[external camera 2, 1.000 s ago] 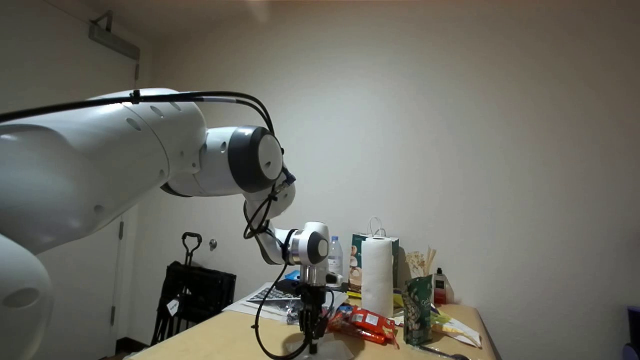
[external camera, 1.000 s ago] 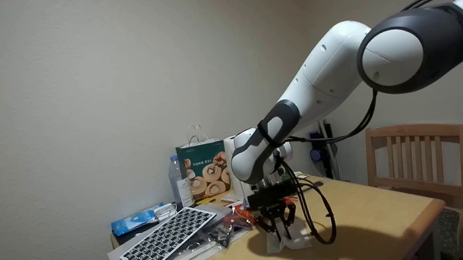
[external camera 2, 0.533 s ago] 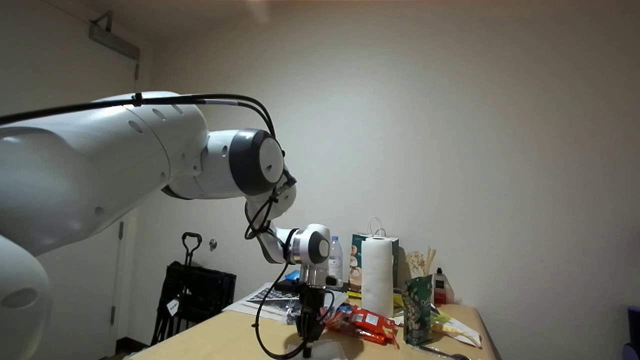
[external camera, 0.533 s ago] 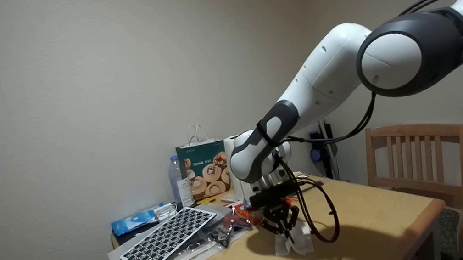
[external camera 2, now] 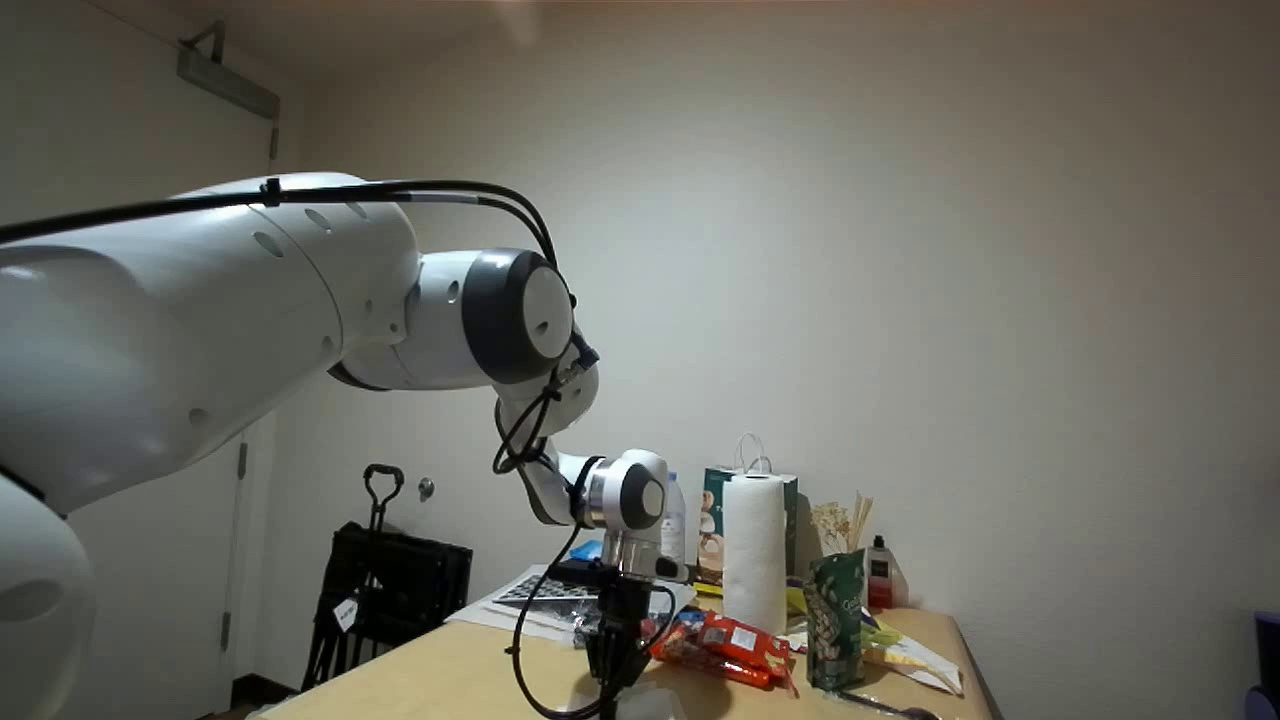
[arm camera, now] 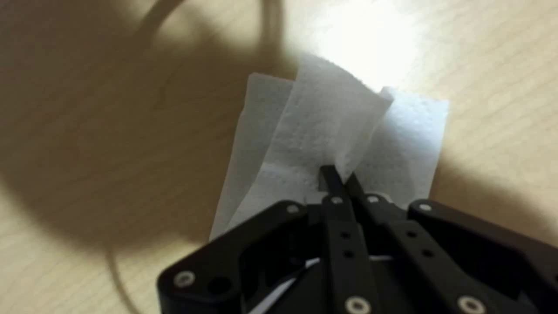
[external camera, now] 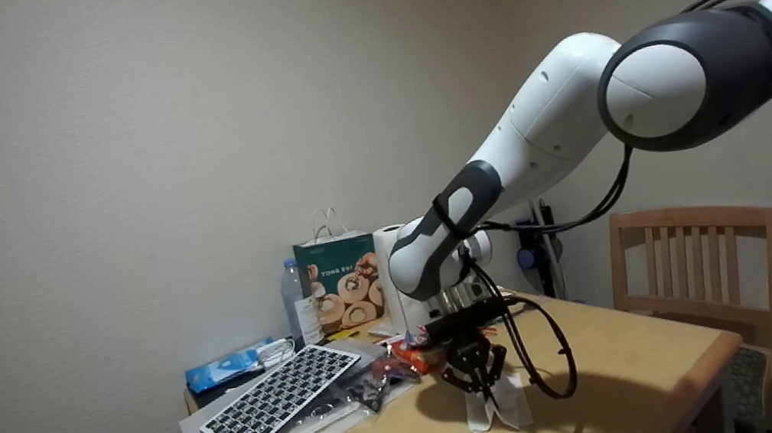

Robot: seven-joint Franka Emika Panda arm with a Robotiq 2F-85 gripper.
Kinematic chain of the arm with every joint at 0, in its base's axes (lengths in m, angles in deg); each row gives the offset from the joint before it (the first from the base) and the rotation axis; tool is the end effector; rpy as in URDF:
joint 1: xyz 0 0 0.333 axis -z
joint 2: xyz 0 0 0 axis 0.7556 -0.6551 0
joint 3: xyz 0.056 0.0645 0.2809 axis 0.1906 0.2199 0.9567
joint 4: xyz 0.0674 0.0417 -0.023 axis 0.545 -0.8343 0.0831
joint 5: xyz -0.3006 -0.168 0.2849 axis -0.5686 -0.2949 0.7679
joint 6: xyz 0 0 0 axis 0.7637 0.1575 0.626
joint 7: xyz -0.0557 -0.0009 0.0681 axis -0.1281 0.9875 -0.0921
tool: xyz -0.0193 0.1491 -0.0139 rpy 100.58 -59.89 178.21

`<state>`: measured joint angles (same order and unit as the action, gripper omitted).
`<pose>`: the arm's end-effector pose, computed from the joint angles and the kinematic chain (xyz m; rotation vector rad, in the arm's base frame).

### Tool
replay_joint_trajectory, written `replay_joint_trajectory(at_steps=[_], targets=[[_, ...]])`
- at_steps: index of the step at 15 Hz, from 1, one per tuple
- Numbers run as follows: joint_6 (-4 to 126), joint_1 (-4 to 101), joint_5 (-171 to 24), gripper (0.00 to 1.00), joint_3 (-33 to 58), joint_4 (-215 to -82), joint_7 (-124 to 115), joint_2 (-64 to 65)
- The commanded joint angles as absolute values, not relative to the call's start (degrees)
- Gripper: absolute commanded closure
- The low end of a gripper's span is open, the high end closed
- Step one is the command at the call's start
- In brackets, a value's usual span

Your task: Use the napkin to wipe the table

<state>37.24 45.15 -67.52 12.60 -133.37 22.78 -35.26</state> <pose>0.7068 0.0084 0.0603 2.8761 -0.8391 -0.4787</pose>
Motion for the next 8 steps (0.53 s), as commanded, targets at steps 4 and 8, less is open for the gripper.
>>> replay_joint_trajectory(at_steps=[4,8], targets=[[37.99,47.32,-62.95,1.0,9.51,-142.18,30.02,-32.33],[36.17,47.96,-62.75,0.99,8.74,-140.45,30.67,-31.92]])
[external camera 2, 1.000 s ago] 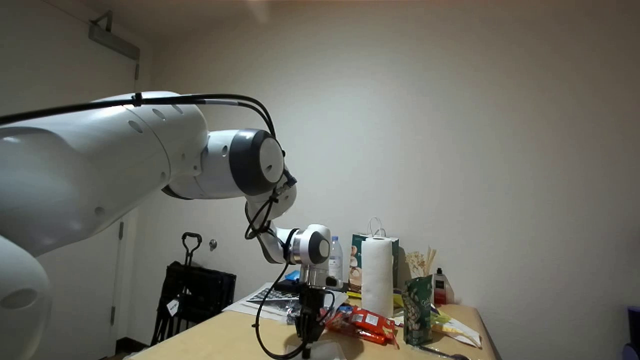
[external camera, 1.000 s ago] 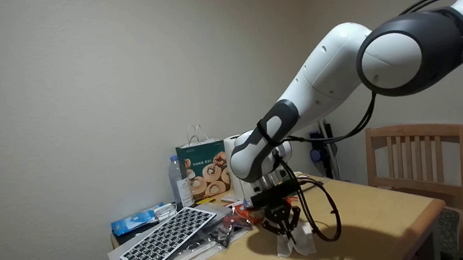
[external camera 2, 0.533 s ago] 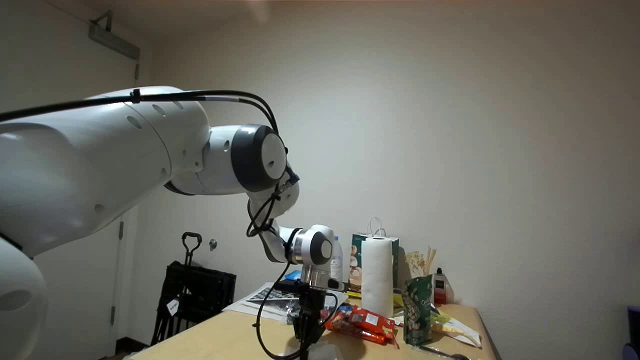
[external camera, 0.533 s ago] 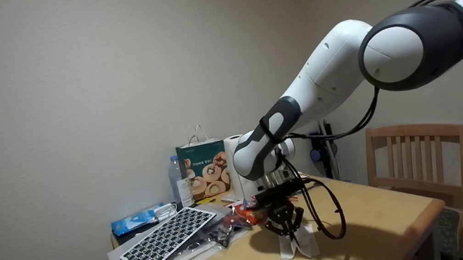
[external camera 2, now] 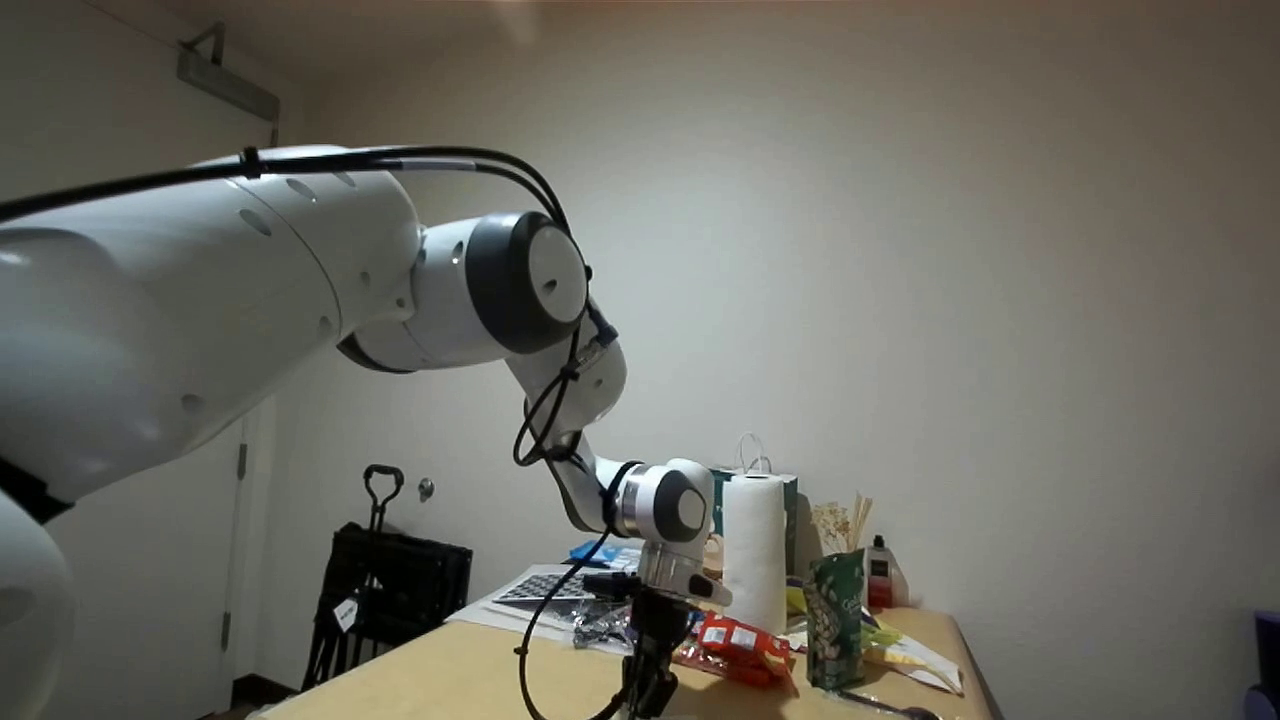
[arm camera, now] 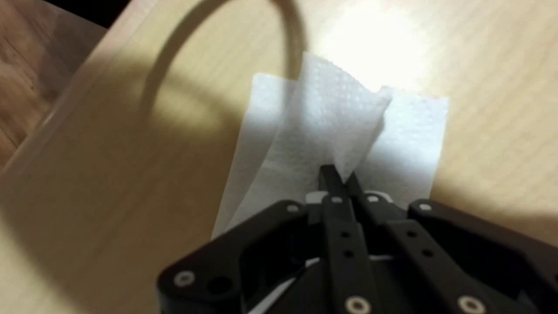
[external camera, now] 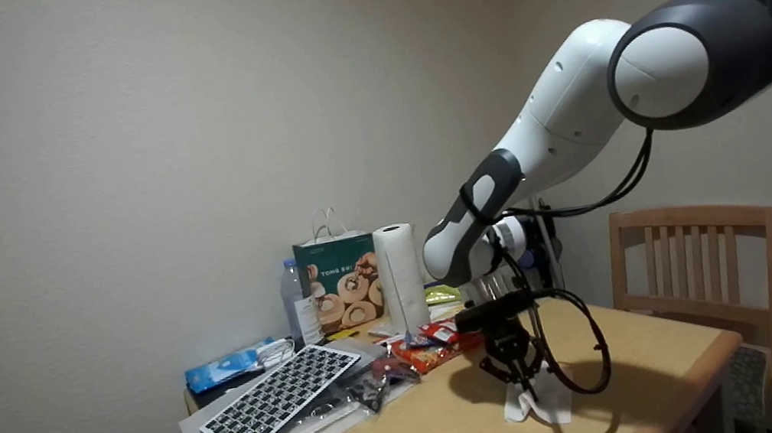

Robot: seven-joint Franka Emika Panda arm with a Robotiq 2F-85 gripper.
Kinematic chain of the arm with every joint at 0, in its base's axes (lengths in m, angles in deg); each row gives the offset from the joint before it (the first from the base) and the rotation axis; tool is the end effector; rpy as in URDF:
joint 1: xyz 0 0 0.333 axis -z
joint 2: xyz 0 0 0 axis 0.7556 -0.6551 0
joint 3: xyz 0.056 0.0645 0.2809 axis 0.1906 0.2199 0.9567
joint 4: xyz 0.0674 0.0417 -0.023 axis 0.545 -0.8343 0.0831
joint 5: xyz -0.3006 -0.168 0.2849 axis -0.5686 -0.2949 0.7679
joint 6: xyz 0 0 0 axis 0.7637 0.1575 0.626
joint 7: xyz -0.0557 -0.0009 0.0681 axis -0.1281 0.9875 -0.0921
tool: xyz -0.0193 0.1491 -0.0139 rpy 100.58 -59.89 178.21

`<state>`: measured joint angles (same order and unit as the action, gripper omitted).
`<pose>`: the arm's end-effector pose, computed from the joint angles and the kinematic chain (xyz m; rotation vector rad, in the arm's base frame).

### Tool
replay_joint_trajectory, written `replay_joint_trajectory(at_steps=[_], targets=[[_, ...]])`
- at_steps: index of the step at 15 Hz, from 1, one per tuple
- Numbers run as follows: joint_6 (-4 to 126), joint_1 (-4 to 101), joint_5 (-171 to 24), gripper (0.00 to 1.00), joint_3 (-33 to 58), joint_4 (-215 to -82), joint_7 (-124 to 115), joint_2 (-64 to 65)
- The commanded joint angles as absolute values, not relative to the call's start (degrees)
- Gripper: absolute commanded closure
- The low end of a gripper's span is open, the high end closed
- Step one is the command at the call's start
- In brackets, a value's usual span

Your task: Use the napkin to wipe the table

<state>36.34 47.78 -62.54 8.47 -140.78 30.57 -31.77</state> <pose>0.6680 -0.0626 0.0519 2.6980 -1.2394 -0.5931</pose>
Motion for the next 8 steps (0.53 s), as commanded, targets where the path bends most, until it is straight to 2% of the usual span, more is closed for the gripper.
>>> replay_joint_trajectory(at_steps=[1,8], targets=[[36.44,48.59,-62.5,0.99,8.46,-141.94,30.65,-31.16],[39.71,50.33,-60.58,1.0,6.12,-143.37,37.91,-31.27]])
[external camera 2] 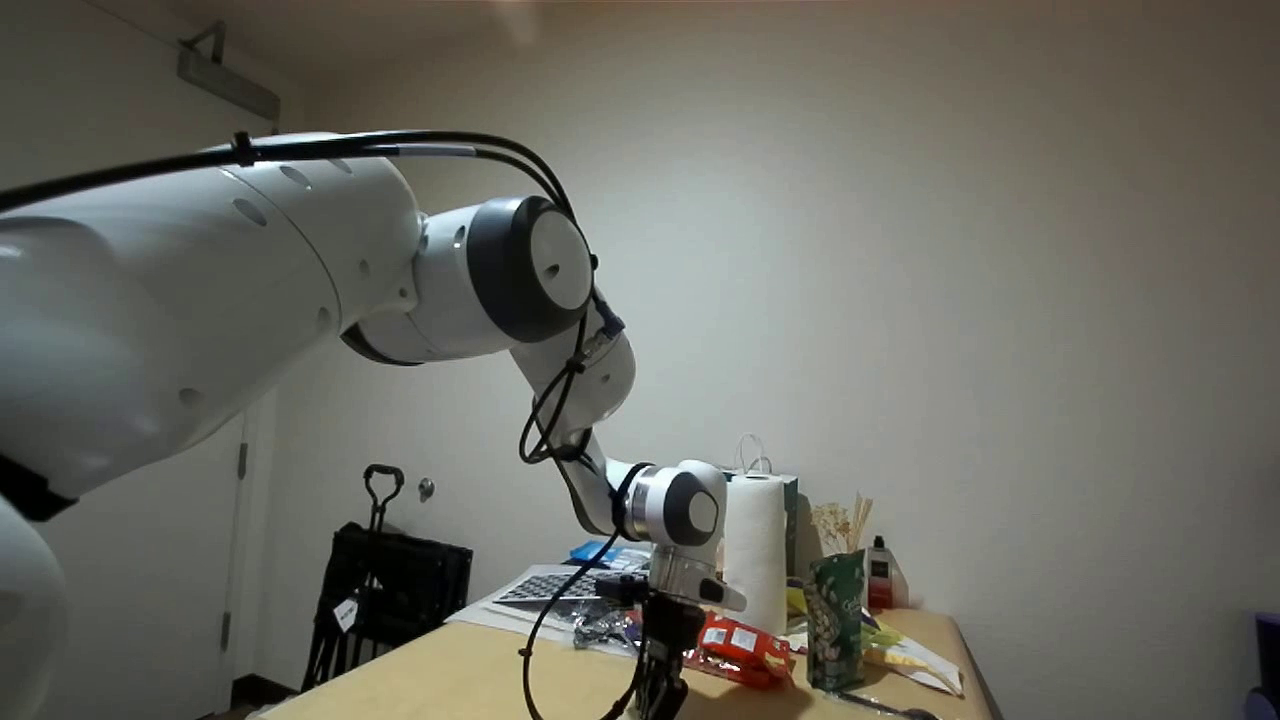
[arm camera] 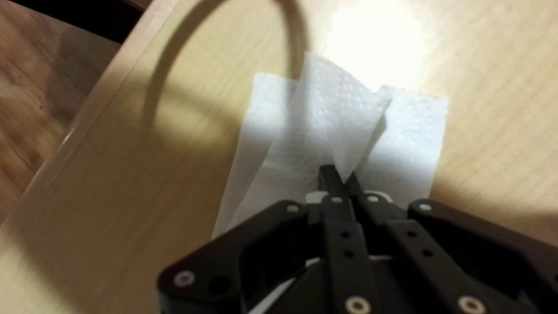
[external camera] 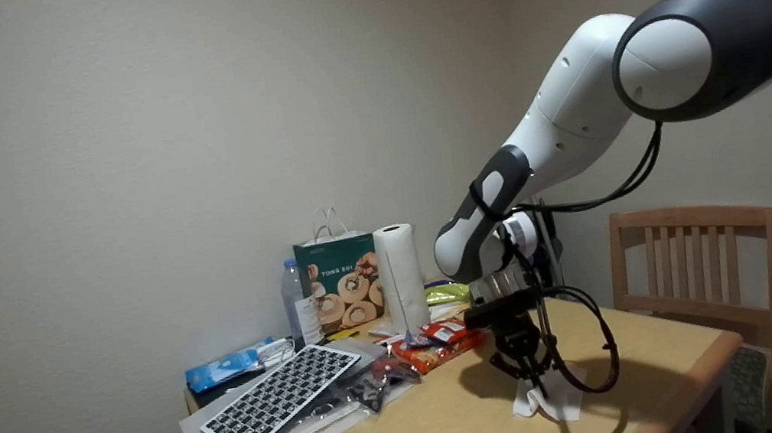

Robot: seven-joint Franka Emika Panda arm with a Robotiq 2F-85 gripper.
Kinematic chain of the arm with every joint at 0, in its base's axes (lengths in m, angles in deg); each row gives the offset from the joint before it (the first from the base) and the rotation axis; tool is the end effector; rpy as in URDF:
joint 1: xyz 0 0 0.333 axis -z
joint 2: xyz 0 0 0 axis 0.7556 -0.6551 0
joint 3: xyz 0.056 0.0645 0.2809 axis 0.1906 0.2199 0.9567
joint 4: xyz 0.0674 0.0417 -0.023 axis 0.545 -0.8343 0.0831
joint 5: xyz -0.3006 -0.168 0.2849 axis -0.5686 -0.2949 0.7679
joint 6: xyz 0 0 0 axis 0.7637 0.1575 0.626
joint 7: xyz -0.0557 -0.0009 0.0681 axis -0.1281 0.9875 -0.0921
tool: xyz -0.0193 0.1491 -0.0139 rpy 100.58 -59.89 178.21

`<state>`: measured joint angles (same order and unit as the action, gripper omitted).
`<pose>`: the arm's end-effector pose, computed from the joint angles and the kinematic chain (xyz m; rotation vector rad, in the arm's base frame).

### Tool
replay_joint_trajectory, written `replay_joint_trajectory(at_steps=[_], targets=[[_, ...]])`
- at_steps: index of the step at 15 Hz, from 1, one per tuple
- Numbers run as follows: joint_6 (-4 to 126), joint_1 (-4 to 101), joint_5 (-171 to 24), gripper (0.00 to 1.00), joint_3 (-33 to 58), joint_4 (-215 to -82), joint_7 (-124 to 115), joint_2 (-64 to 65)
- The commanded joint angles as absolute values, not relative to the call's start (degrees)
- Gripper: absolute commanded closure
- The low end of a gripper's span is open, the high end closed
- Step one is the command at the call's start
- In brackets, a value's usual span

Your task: Use the napkin to wipe the table

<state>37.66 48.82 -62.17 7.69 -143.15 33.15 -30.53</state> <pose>0.6588 -0.0837 0.0513 2.6422 -1.3478 -0.5817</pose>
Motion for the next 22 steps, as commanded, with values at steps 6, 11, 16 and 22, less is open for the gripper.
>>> replay_joint_trajectory(at_steps=[6,11,16,22], targets=[[38.03,54.74,-60.61,0.99,4.46,-143.15,39.83,-30.97],[38.01,56.07,-60.0,0.99,4.19,-143.14,39.84,-31.02],[38.5,60.01,-57.32,1.0,2.11,-136.43,49.43,-35.01],[37.35,65.27,-58.54,0.99,1.06,-133.61,50.62,-36.6]])
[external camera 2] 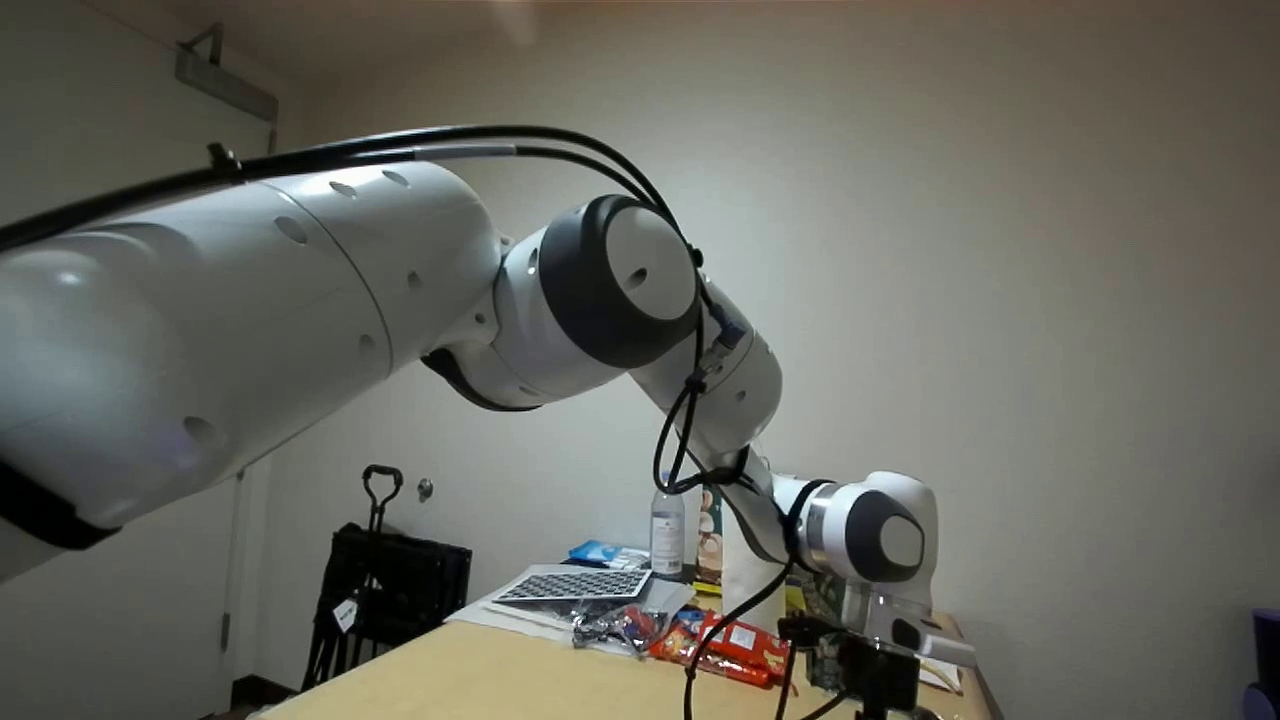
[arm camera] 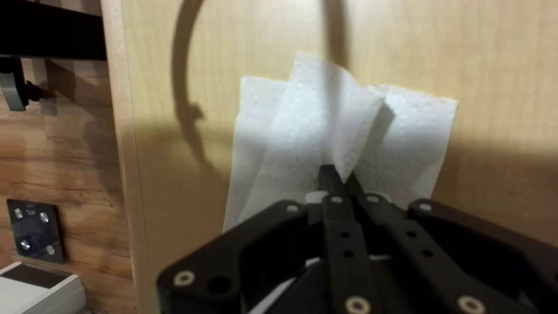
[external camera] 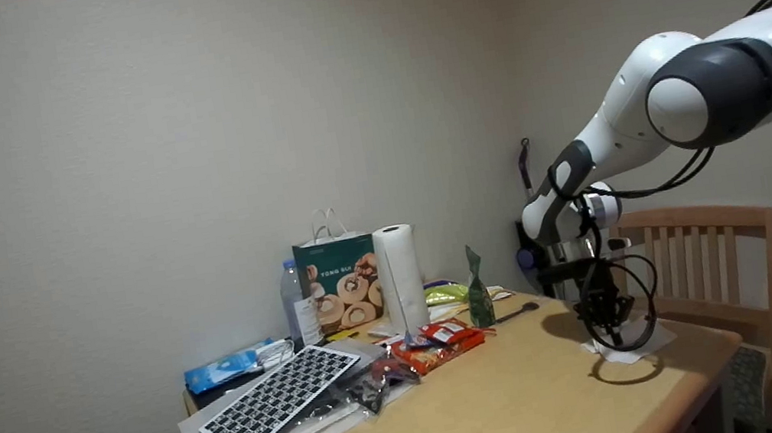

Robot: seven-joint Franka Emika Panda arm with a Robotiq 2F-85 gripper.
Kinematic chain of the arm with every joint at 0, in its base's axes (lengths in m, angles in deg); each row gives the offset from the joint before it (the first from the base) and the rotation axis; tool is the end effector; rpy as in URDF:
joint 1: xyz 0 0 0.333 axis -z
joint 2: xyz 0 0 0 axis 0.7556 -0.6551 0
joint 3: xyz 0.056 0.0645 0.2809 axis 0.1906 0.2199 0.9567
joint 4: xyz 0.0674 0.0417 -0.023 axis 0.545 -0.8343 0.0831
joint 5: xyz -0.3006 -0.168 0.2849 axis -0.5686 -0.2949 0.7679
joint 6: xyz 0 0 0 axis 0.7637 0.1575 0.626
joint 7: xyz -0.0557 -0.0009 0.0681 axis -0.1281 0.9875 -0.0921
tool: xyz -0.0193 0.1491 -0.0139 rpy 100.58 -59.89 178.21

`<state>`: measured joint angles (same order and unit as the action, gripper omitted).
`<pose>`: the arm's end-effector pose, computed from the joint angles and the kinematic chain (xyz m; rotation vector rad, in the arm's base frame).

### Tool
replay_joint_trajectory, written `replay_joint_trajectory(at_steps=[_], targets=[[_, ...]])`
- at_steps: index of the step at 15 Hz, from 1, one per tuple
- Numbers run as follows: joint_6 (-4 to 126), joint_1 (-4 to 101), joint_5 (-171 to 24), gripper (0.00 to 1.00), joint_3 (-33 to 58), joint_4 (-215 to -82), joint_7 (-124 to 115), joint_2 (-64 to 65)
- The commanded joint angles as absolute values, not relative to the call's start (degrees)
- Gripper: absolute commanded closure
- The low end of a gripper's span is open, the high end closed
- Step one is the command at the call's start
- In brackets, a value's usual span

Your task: Use the napkin to wipe the table

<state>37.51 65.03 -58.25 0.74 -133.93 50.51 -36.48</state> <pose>0.6186 -0.3387 0.0570 2.0353 -2.1714 -0.4547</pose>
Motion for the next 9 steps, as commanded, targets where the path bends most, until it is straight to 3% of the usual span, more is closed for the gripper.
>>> replay_joint_trajectory(at_steps=[1,9], targets=[[37.23,65.82,-58.41,0.99,1.04,-133.17,50.6,-36.85],[40.33,68.87,-57.96,1.0,-1.4,-127.78,53.93,-39.98]])
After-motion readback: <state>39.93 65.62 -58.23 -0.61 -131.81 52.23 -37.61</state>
